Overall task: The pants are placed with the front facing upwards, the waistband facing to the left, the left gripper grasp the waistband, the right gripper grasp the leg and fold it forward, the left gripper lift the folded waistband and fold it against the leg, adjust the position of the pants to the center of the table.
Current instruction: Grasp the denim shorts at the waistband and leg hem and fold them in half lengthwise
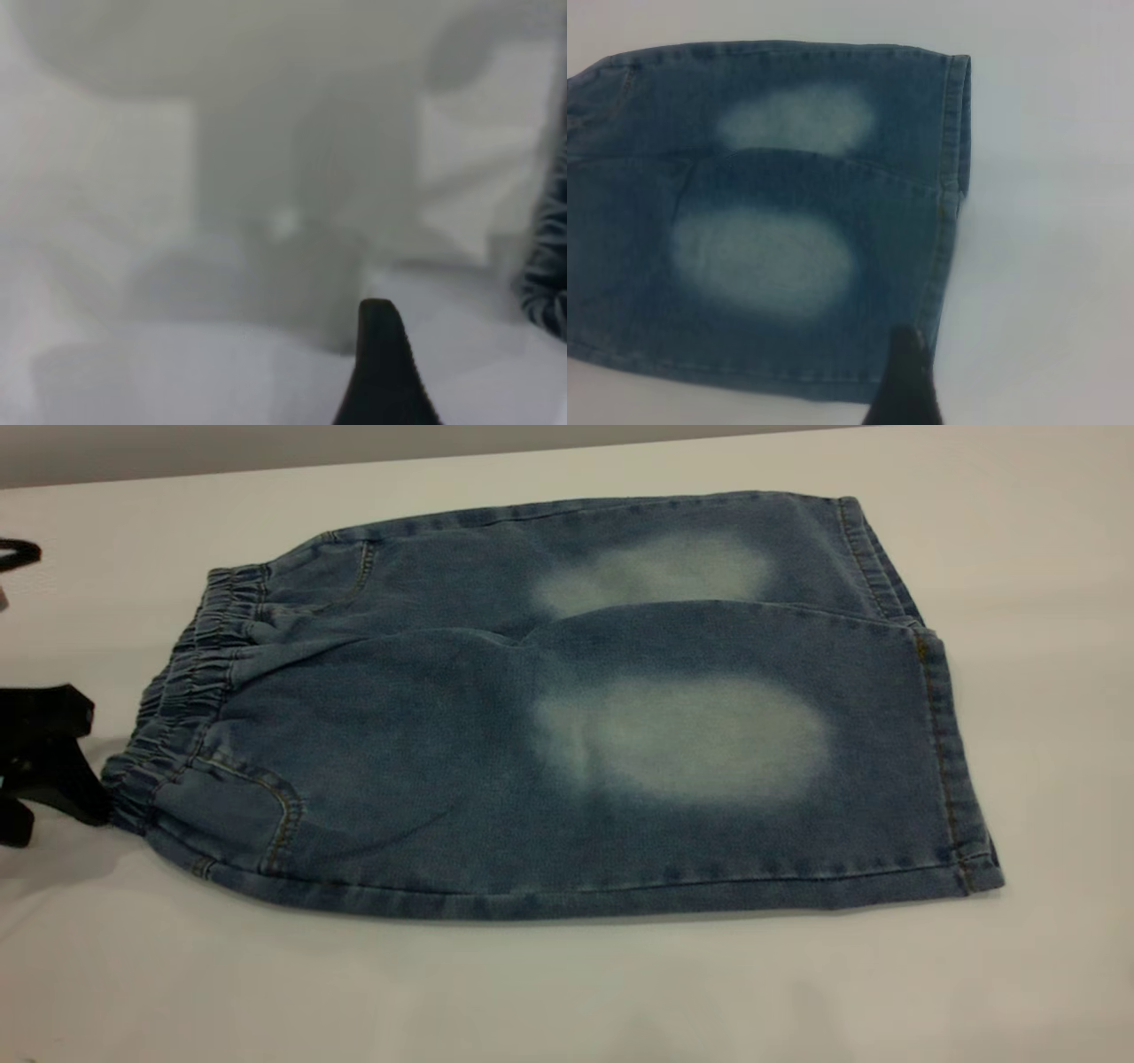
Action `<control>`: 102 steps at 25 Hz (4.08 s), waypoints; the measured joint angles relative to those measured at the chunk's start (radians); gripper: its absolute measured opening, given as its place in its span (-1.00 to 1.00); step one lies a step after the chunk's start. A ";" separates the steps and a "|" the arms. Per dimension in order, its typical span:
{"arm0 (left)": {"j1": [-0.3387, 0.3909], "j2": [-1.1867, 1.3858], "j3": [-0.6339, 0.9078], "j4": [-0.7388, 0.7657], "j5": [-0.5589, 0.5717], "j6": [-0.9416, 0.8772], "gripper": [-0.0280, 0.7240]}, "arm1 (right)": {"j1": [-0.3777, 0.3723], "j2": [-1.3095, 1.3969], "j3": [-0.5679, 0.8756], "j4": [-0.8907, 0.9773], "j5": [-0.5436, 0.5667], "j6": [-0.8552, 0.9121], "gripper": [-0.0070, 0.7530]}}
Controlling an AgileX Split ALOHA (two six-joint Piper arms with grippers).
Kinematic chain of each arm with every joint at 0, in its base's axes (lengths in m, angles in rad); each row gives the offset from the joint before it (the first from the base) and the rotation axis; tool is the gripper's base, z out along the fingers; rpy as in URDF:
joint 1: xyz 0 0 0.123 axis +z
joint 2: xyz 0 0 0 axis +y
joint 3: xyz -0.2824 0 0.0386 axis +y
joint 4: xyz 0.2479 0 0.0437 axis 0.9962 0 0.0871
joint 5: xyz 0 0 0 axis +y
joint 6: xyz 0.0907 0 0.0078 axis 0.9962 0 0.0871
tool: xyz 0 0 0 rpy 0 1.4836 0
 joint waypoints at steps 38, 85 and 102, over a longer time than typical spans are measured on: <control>-0.165 0.060 -0.117 -0.169 -0.016 0.133 0.20 | 0.000 0.000 0.000 0.002 0.046 0.011 0.37; -0.160 -0.244 -0.121 0.266 0.209 -0.196 -0.89 | 0.000 0.761 0.052 0.369 -0.277 -0.265 0.37; -0.160 -0.246 -0.121 0.264 0.215 -0.193 -0.89 | -0.104 1.247 0.052 0.917 -0.257 -0.872 0.37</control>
